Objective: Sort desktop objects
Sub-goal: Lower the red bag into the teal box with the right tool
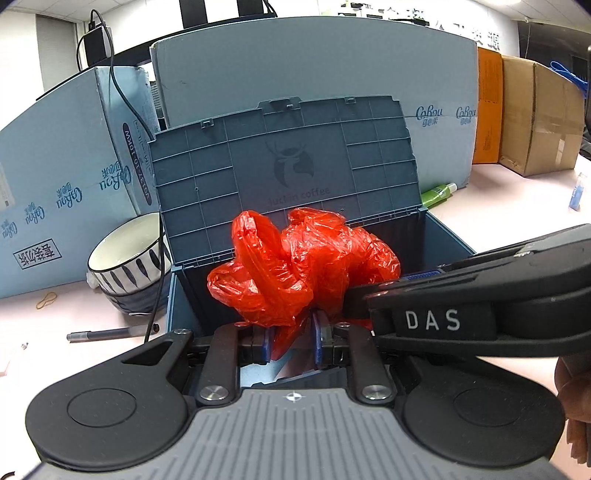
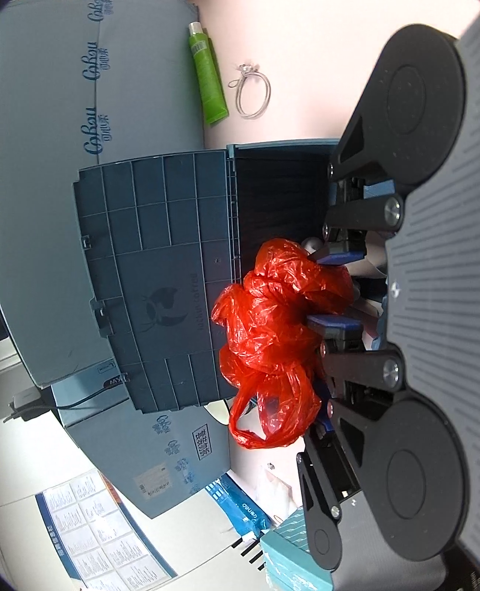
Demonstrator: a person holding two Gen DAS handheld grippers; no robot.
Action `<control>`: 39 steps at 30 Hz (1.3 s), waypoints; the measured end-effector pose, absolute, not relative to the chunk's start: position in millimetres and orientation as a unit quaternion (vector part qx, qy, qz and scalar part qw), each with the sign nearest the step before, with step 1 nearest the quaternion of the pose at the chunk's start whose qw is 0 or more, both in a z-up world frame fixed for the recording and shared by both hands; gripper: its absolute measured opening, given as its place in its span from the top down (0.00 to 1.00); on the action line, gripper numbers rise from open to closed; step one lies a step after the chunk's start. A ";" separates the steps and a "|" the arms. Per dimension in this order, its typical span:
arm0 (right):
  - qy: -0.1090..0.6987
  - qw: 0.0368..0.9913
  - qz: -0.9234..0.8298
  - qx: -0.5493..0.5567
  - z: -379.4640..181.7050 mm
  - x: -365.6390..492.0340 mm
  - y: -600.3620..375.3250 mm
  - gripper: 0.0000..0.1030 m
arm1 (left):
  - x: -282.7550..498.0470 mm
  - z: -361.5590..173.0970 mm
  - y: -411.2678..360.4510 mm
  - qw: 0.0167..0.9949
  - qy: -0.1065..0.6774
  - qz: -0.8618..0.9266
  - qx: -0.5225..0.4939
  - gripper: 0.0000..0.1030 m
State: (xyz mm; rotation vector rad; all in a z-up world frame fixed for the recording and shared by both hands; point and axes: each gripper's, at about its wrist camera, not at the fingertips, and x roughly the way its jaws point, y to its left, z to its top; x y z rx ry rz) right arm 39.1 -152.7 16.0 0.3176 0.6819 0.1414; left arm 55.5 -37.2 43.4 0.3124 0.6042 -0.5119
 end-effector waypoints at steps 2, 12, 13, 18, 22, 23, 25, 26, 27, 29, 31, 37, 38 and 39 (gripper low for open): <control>0.336 0.927 0.068 0.153 17.1 39.5 -152.0 0.69 | 55.4 43.5 -36.9 0.911 0.293 -0.248 0.151 0.85; 0.387 0.911 0.060 0.127 31.0 52.2 -148.0 0.69 | 57.4 47.1 -37.5 0.907 0.305 -0.250 0.151 0.85; 0.393 0.909 0.060 0.128 32.4 53.4 -148.3 0.69 | 57.4 47.8 -37.7 0.906 0.305 -0.250 0.152 0.85; 0.417 0.898 0.058 0.130 37.8 58.2 -150.6 0.69 | 57.5 50.6 -39.2 0.905 0.307 -0.251 0.156 0.85; 0.424 0.895 0.058 0.126 39.5 58.0 -149.5 0.69 | 58.7 52.9 -39.2 0.904 0.310 -0.249 0.157 0.85; 0.424 0.895 0.059 0.125 39.8 57.2 -149.6 0.69 | 58.9 53.7 -39.2 0.904 0.311 -0.248 0.156 0.85; 0.425 0.894 0.060 0.128 39.3 57.5 -149.3 0.69 | 58.8 54.7 -39.2 0.903 0.314 -0.248 0.155 0.85; 0.426 0.893 0.060 0.130 38.8 57.8 -149.3 0.69 | 58.6 54.8 -39.3 0.903 0.315 -0.247 0.156 0.85; 0.427 0.892 0.061 0.134 38.2 58.2 -149.8 0.69 | 58.2 54.7 -39.5 0.902 0.316 -0.247 0.157 0.85; 0.430 0.889 0.061 0.143 37.5 58.1 -151.3 0.69 | 57.1 54.3 -39.9 0.902 0.317 -0.246 0.159 0.85; 0.432 0.887 0.061 0.149 36.7 57.7 -152.4 0.69 | 55.7 53.7 -40.1 0.902 0.318 -0.245 0.161 0.85; 0.435 0.884 0.061 0.156 37.6 58.1 -153.5 0.69 | 54.5 54.1 -40.2 0.900 0.321 -0.246 0.163 0.85; 0.436 0.884 0.061 0.156 38.1 58.4 -153.4 0.69 | 55.0 54.2 -40.2 0.900 0.322 -0.247 0.163 0.85; 0.437 0.884 0.061 0.156 38.3 58.7 -153.6 0.69 | 55.3 54.4 -40.3 0.899 0.323 -0.247 0.163 0.85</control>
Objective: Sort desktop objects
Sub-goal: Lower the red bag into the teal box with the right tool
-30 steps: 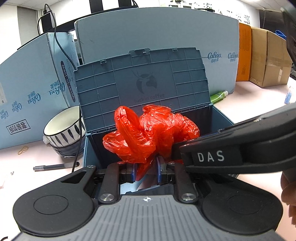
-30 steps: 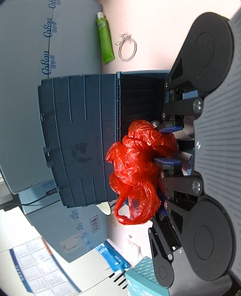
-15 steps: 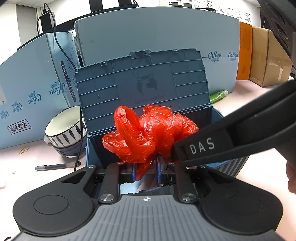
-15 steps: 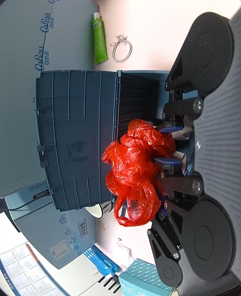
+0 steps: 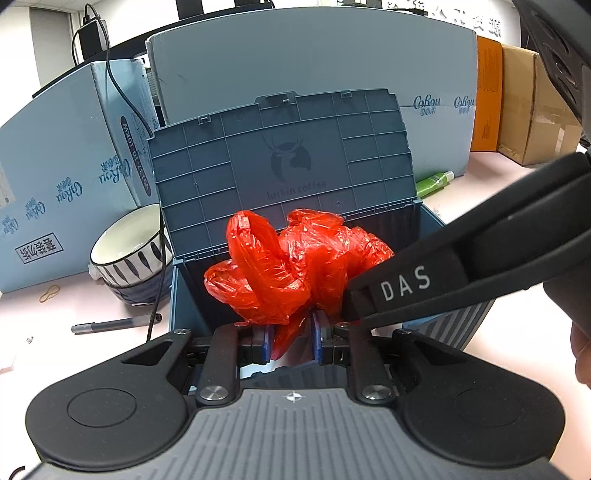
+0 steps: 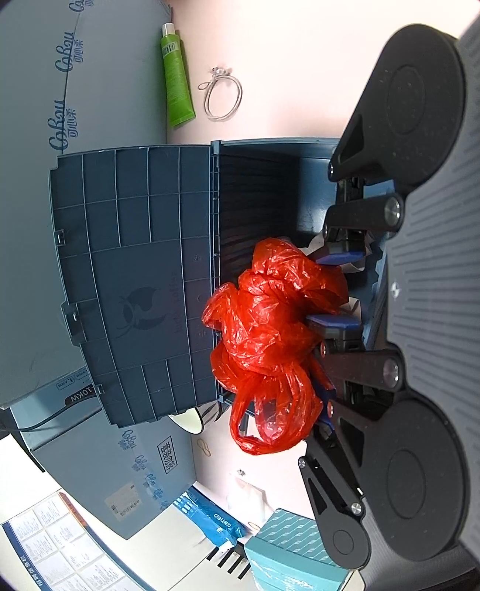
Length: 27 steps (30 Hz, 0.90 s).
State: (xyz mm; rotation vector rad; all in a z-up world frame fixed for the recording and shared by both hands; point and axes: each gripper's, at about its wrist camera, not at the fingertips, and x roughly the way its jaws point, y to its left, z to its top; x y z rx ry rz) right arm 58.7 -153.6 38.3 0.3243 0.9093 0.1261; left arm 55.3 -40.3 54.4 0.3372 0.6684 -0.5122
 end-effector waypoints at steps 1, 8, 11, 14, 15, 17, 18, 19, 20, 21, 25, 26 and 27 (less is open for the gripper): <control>0.438 0.883 0.060 0.156 38.4 59.3 -153.3 0.69 | 55.7 54.6 -40.6 0.898 0.324 -0.248 0.164 0.85; 0.443 0.879 0.056 0.166 36.8 61.2 -156.7 0.69 | 59.2 54.5 -41.3 0.893 0.335 -0.260 0.154 0.85; 0.447 0.876 0.054 0.175 34.6 61.7 -159.9 0.69 | 63.2 53.5 -42.0 0.889 0.343 -0.265 0.149 0.84; 0.449 0.874 0.052 0.179 33.3 62.8 -161.3 0.69 | 64.8 52.3 -43.8 0.886 0.348 -0.266 0.151 0.84; 0.450 0.873 0.052 0.179 32.9 63.4 -161.6 0.69 | 65.4 52.0 -44.4 0.886 0.349 -0.266 0.152 0.84; 0.452 0.872 0.051 0.180 32.3 64.7 -162.3 0.69 | 66.5 51.8 -45.7 0.885 0.350 -0.266 0.154 0.84; 0.454 0.872 0.051 0.179 32.2 65.2 -162.5 0.69 | 67.3 52.0 -46.1 0.884 0.351 -0.266 0.155 0.84; 0.455 0.871 0.051 0.178 32.1 65.7 -162.7 0.69 | 68.3 52.0 -46.5 0.884 0.353 -0.265 0.154 0.83; 0.456 0.871 0.052 0.177 32.0 66.2 -162.7 0.69 | 69.4 51.8 -46.7 0.884 0.355 -0.264 0.154 0.83; 0.458 0.870 0.052 0.176 31.8 66.7 -162.5 0.69 | 70.6 51.6 -46.9 0.883 0.356 -0.263 0.153 0.83; 0.460 0.868 0.053 0.177 31.4 67.2 -164.2 0.69 | 73.2 51.6 -48.1 0.882 0.359 -0.263 0.155 0.83; 0.460 0.868 0.053 0.179 31.3 66.9 -164.6 0.69 | 73.5 51.6 -48.3 0.882 0.360 -0.263 0.156 0.83; 0.460 0.868 0.053 0.180 31.3 66.6 -165.0 0.69 | 73.5 51.6 -48.3 0.881 0.360 -0.263 0.156 0.83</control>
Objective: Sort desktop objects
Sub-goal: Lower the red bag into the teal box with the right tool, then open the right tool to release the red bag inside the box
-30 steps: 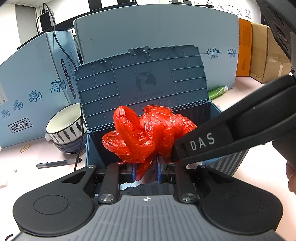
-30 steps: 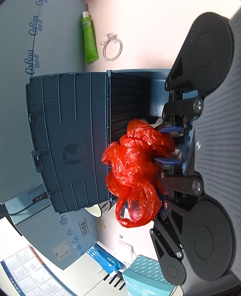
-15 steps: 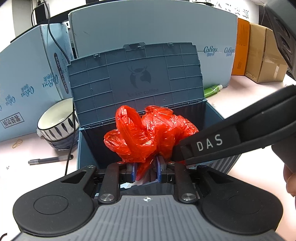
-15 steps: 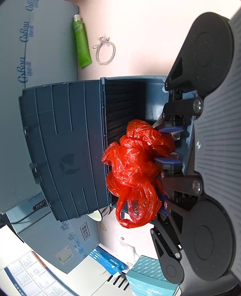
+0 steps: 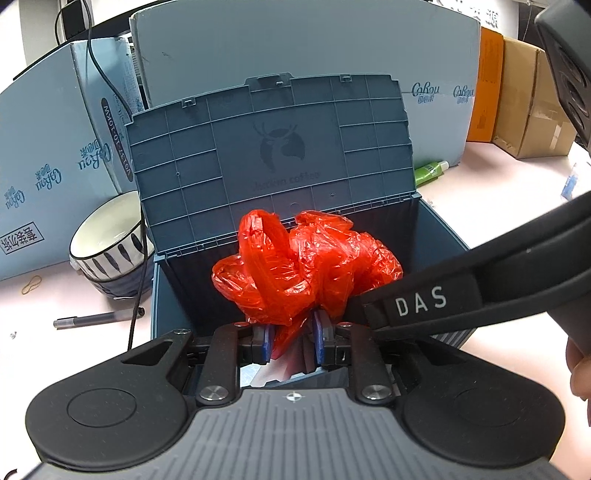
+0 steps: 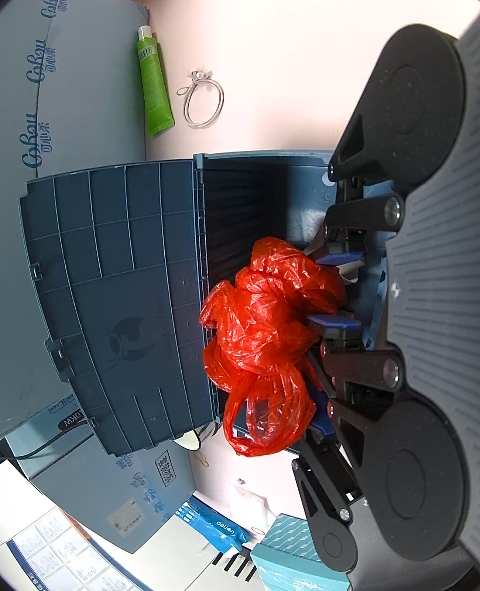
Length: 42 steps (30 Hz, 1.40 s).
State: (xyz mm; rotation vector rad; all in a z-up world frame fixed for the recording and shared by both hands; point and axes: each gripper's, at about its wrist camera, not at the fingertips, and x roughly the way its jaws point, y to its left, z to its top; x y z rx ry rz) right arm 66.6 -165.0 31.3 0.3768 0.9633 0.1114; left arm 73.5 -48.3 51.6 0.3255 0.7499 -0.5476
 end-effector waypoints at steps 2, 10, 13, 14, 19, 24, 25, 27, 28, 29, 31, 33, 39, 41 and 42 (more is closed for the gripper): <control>0.461 0.867 0.053 0.184 31.2 65.4 -165.8 0.69 | 72.9 51.7 -48.0 0.881 0.361 -0.263 0.156 0.83; 0.462 0.865 0.057 0.189 33.2 60.5 -169.4 0.68 | 70.8 52.5 -44.9 0.880 0.362 -0.268 0.152 0.83; 0.463 0.864 0.058 0.188 33.7 59.9 -170.2 0.68 | 70.9 52.9 -46.1 0.879 0.363 -0.267 0.155 0.83; 0.463 0.864 0.058 0.188 33.7 60.1 -170.0 0.68 | 71.0 53.0 -46.0 0.879 0.363 -0.267 0.155 0.83; 0.466 0.864 0.057 0.183 34.6 59.7 -169.7 0.68 | 71.4 53.2 -45.7 0.878 0.366 -0.267 0.153 0.83; 0.470 0.863 0.059 0.176 35.5 60.0 -168.9 0.67 | 70.9 53.3 -46.5 0.877 0.366 -0.267 0.158 0.82; 0.471 0.863 0.059 0.175 35.8 59.7 -168.8 0.67 | 70.9 53.4 -46.5 0.877 0.366 -0.267 0.159 0.81; 0.471 0.863 0.060 0.174 36.1 59.0 -168.8 0.67 | 70.3 53.7 -46.4 0.877 0.365 -0.268 0.160 0.81; 0.471 0.863 0.060 0.173 36.2 58.8 -168.7 0.67 | 70.0 53.8 -46.5 0.877 0.365 -0.268 0.160 0.81; 0.471 0.863 0.060 0.172 36.6 58.3 -168.7 0.67 | 69.7 54.0 -46.6 0.877 0.366 -0.268 0.161 0.81; 0.471 0.863 0.062 0.171 36.7 58.0 -168.4 0.67 | 69.4 54.5 -46.5 0.876 0.366 -0.269 0.161 0.81; 0.471 0.863 0.063 0.171 36.7 57.6 -168.3 0.67 | 69.3 55.0 -45.8 0.876 0.367 -0.268 0.160 0.80; 0.469 0.864 0.064 0.174 36.1 57.1 -169.1 0.67 | 70.8 55.5 -41.3 0.879 0.369 -0.260 0.152 0.72; 0.468 0.864 0.065 0.175 35.9 57.1 -169.5 0.66 | 70.5 55.9 -39.2 0.881 0.368 -0.258 0.149 0.69; 0.468 0.864 0.065 0.176 35.9 57.1 -169.7 0.66 | 70.1 56.4 -38.1 0.882 0.367 -0.257 0.148 0.67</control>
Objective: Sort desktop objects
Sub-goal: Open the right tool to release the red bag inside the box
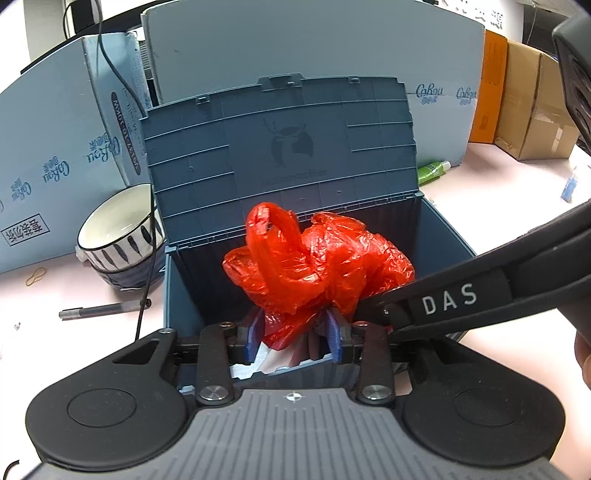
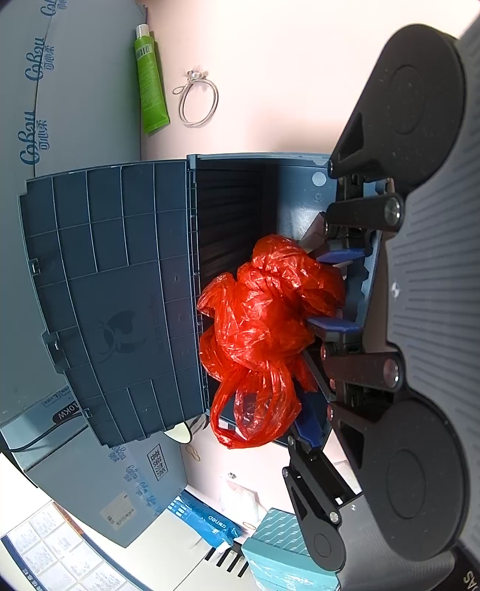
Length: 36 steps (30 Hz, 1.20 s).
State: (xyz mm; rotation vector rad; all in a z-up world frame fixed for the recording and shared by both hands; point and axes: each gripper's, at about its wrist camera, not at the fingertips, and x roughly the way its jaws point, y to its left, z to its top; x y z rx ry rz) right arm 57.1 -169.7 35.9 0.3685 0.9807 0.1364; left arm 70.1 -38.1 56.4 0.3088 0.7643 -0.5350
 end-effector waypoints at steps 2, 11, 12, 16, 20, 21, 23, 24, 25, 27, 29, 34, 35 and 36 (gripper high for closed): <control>0.467 0.864 0.066 0.176 35.8 57.1 -169.5 0.65 | 69.2 57.6 -35.3 0.883 0.366 -0.255 0.144 0.64; 0.462 0.865 0.076 0.182 36.9 56.2 -167.5 0.55 | 68.0 62.0 -21.2 0.895 0.361 -0.228 0.130 0.32; 0.462 0.865 0.078 0.182 37.0 56.1 -167.3 0.54 | 67.6 63.0 -19.4 0.896 0.361 -0.227 0.127 0.29; 0.459 0.865 0.081 0.184 37.1 56.3 -165.5 0.49 | 65.0 64.6 -14.7 0.899 0.355 -0.225 0.124 0.27; 0.456 0.867 0.082 0.184 37.7 55.2 -165.0 0.48 | 62.3 65.6 -11.6 0.901 0.350 -0.228 0.120 0.26; 0.454 0.869 0.080 0.182 38.5 54.5 -164.8 0.46 | 61.6 65.7 -11.4 0.901 0.349 -0.228 0.120 0.26; 0.450 0.875 0.056 0.172 40.7 54.4 -163.7 0.21 | 60.6 66.3 -12.2 0.903 0.347 -0.224 0.121 0.26; 0.440 0.880 0.048 0.173 42.2 54.2 -164.0 0.16 | 60.0 66.9 -12.5 0.904 0.344 -0.221 0.121 0.26; 0.427 0.885 0.050 0.179 43.9 51.4 -166.5 0.11 | 59.3 67.7 -12.7 0.906 0.342 -0.220 0.120 0.26; 0.405 0.893 0.051 0.188 47.2 45.1 -171.5 0.09 | 57.5 69.6 -12.7 0.907 0.337 -0.225 0.116 0.24; 0.389 0.898 0.054 0.196 48.7 41.2 -174.0 0.09 | 55.4 71.5 -14.1 0.908 0.331 -0.229 0.114 0.20; 0.355 0.906 0.063 0.224 49.4 33.6 -180.5 0.02 | 44.6 81.9 -18.5 0.912 0.302 -0.256 0.106 0.20; 0.349 0.906 0.063 0.229 49.2 32.5 -181.1 0.02 | 43.1 83.7 -20.5 0.913 0.297 -0.258 0.108 0.19; 0.344 0.908 0.063 0.232 49.6 33.3 -182.0 0.02 | 42.4 85.0 -22.8 0.913 0.295 -0.258 0.112 0.15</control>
